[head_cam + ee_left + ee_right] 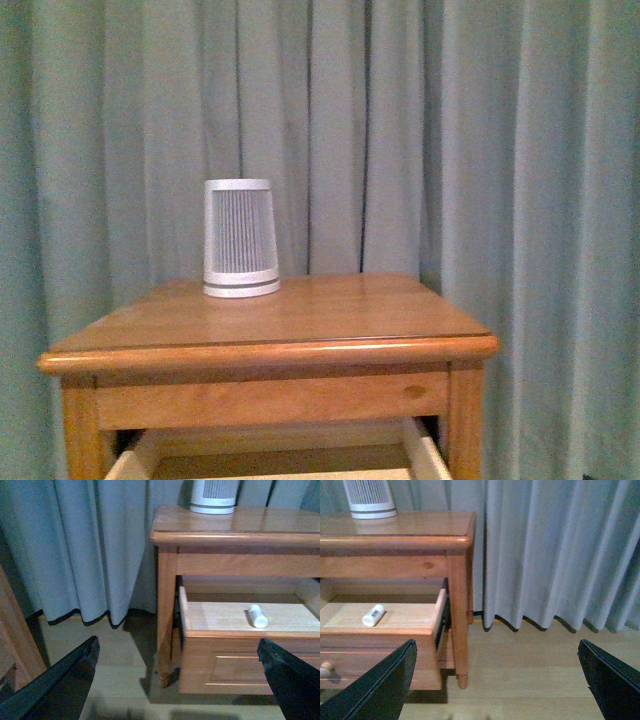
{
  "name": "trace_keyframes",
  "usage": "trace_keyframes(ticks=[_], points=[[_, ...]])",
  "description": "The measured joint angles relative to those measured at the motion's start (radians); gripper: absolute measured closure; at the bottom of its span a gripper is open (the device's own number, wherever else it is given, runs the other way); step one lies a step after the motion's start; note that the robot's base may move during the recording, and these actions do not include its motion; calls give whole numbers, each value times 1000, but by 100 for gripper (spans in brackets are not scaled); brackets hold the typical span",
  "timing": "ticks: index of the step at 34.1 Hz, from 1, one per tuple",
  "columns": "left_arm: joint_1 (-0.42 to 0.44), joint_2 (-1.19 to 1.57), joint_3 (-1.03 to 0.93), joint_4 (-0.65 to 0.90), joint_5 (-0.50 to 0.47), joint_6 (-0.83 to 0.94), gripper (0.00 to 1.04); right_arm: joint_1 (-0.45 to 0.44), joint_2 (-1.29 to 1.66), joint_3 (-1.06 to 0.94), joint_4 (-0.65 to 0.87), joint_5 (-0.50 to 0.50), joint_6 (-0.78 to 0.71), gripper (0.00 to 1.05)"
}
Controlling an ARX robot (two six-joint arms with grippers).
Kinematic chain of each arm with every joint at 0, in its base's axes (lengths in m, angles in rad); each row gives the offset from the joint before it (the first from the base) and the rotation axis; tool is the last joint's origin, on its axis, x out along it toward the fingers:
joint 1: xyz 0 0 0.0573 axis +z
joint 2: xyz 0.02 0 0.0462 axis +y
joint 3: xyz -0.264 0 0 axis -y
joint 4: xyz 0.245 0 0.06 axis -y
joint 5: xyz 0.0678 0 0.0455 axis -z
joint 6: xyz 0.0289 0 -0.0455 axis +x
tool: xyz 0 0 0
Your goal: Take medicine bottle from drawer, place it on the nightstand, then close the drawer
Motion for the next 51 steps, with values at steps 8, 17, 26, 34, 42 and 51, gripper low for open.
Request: trace_keyframes(ticks=[8,17,26,34,42,51], points=[[0,-1,0,0,-5,0,7,-1,1,0,0,-8,0,7],[0,-1,0,0,-2,0,7,120,312,96,34,278,120,7],[0,-1,0,0,-2,0,7,151,1010,492,154,217,207,7],[0,-1,0,0,-1,0,7,230,1466,780,82,209,275,7],[0,-1,0,0,-2,0,7,297,1749,942,81,245,312,7],[0,-1,0,0,-1,0,7,324,1986,1119,111,266,320,7]])
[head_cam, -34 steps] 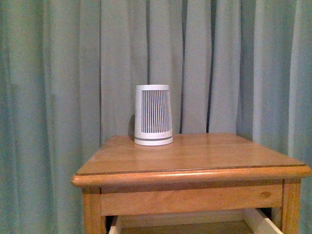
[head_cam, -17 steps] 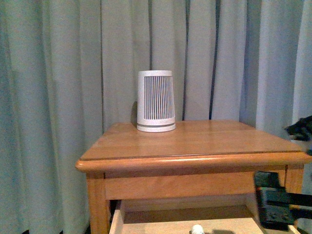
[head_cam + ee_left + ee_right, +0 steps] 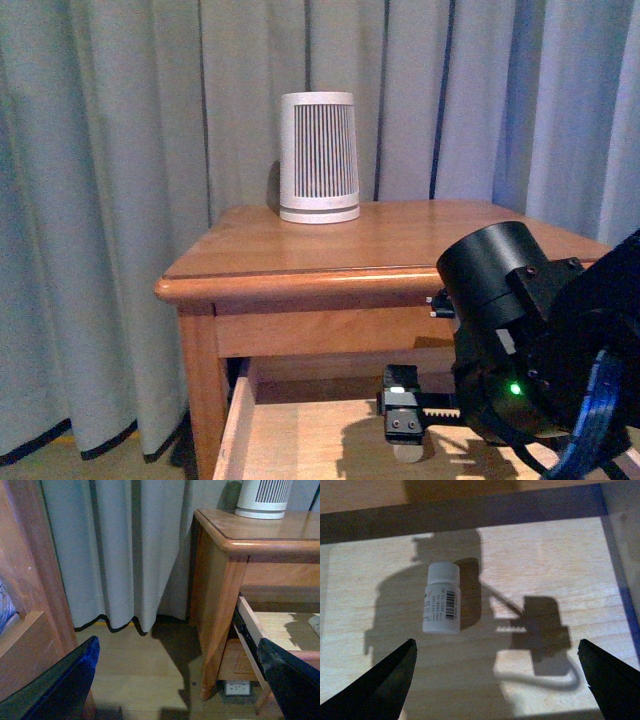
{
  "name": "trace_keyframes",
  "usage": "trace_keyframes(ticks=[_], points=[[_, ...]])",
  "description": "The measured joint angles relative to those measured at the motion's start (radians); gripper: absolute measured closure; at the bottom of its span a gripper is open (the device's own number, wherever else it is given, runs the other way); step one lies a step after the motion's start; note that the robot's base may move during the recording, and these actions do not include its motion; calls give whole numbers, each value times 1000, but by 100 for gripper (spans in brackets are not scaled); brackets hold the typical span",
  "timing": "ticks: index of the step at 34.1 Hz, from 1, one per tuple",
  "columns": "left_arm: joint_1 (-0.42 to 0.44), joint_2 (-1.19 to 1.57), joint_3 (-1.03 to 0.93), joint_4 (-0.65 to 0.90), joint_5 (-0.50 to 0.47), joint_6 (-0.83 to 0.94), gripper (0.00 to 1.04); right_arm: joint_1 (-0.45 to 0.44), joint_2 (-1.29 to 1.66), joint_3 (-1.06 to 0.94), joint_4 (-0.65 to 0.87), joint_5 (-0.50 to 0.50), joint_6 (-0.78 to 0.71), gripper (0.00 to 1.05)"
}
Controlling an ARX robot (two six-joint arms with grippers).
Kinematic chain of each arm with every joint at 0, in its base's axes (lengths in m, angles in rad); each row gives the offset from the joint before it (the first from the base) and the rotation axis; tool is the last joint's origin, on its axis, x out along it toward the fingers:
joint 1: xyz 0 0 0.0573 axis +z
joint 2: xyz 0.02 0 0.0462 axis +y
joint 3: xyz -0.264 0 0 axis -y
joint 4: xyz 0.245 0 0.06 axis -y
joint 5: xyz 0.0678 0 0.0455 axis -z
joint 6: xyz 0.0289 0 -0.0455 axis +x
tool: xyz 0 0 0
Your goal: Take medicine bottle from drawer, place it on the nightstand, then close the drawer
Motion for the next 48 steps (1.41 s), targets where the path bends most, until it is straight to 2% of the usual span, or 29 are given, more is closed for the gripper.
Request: trace_keyframes(ticks=[11,25,36,43,48], points=[[0,0,0,0,0,0,7,16,176,166,-44,23,6,7],[0,0,0,0,0,0,7,37,261,233,-44,29,7,8],[0,0,0,0,0,0,7,41,272,238,-35,36,-3,47],[0,0,0,0,0,0,7,41,272,220,20,50,-35,73],[0,0,0,0,0,0,7,41,271,208,54,59,-64,75]])
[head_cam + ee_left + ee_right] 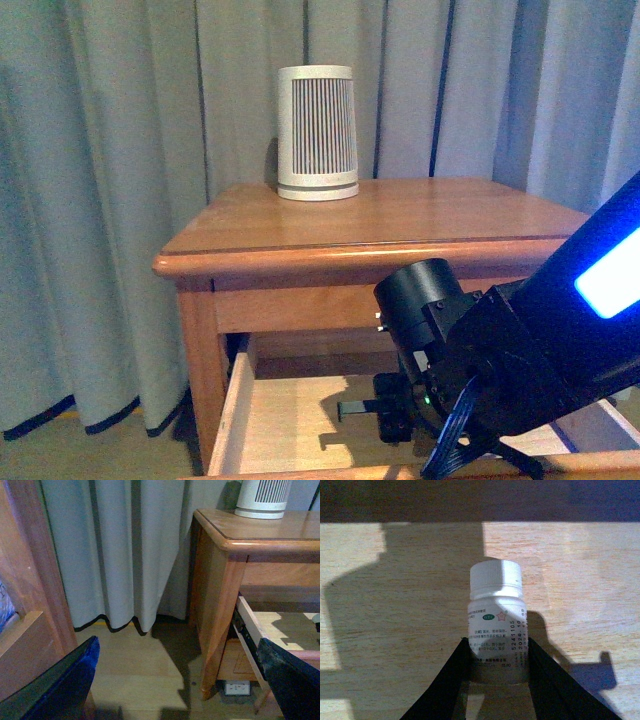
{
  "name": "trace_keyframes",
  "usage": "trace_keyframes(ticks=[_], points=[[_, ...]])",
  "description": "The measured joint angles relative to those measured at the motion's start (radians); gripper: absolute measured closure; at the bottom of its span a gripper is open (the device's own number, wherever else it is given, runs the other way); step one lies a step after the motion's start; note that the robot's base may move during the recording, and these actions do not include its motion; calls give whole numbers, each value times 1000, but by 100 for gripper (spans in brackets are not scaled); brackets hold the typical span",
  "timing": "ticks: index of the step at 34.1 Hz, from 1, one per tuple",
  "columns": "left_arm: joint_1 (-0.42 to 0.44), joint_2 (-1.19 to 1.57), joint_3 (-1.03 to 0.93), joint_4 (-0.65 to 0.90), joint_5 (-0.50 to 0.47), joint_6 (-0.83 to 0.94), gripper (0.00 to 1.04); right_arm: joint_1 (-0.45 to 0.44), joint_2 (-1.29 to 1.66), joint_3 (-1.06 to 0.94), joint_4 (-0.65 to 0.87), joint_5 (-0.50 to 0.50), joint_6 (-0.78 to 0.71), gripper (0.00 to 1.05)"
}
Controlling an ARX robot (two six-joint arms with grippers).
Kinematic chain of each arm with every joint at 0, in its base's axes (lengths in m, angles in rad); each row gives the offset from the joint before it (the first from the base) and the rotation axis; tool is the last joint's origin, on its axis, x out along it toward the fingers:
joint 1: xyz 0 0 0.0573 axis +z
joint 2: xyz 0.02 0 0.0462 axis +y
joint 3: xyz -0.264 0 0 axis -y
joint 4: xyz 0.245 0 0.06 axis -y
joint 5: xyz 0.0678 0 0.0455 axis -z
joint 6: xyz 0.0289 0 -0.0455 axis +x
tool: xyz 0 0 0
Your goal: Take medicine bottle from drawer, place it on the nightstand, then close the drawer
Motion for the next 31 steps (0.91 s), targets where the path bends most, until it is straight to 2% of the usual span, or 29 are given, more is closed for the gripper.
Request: trace_keyframes(ticks=[10,14,18,26,31], points=[[0,0,0,0,0,0,7,0,-57,-45,37,31,-44,76],[0,0,0,0,0,0,7,0,-127,-84,1,29,-26,76],[0,0,0,0,0,0,7,0,-216,-136,-51,2,28,76],[0,0,0,0,0,0,7,1,-480,-298,-215,-111,249,76],[0,0,0,0,0,0,7,5,-655,-409,-289,-114,304,76]])
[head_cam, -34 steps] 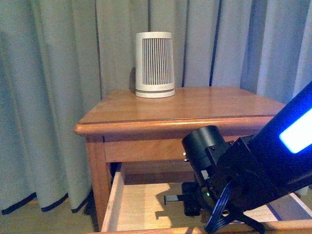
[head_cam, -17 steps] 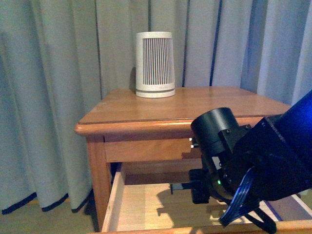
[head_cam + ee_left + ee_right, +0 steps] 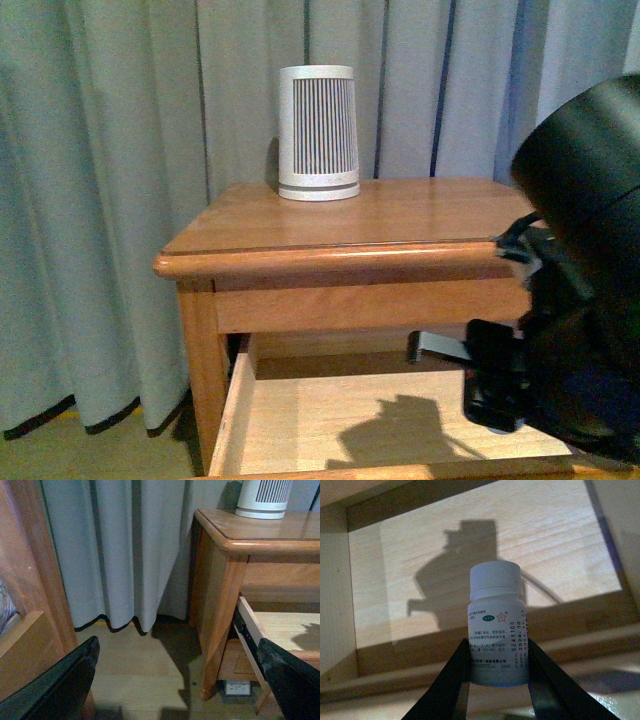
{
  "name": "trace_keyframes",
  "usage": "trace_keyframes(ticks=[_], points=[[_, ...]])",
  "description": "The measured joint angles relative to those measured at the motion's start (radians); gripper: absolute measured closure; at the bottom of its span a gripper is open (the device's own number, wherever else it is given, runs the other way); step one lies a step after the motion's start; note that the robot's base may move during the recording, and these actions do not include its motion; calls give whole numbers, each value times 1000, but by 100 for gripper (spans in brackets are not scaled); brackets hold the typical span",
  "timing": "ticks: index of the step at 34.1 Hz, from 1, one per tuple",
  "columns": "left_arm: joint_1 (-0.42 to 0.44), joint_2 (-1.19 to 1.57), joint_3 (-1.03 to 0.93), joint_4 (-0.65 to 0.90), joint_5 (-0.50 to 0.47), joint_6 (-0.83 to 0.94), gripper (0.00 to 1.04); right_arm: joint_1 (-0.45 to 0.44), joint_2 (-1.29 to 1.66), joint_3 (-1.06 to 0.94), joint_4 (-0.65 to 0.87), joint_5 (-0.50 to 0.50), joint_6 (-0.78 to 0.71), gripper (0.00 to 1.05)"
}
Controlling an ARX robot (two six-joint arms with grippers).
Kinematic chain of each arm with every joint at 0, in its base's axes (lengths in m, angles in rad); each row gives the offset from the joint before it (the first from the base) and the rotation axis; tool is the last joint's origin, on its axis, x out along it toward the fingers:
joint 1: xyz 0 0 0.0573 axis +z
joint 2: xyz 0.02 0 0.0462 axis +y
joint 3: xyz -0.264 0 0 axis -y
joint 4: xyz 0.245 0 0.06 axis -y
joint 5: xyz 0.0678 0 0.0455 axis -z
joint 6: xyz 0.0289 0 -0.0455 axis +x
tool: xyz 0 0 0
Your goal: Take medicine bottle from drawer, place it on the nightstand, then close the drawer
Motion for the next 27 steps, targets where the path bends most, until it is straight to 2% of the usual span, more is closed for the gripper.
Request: trace_keyframes(ticks=[7,9,12,17,21,27], points=[[0,0,0,0,0,0,7,-34,-288,-25,-22,80,-64,76],[0,0,0,0,0,0,7,-74,-340,44,34,123,-143,76],[0,0,0,0,0,0,7,-130,-316,150,89,132,-226,76],[0,0,0,0,0,0,7,-202,-109,363,81,96,-299,76],[0,0,0,0,0,0,7,-235,174,612,-31,12,-282,76],[0,0,0,0,0,0,7,-235,452,908,-176,-9,-236,76]])
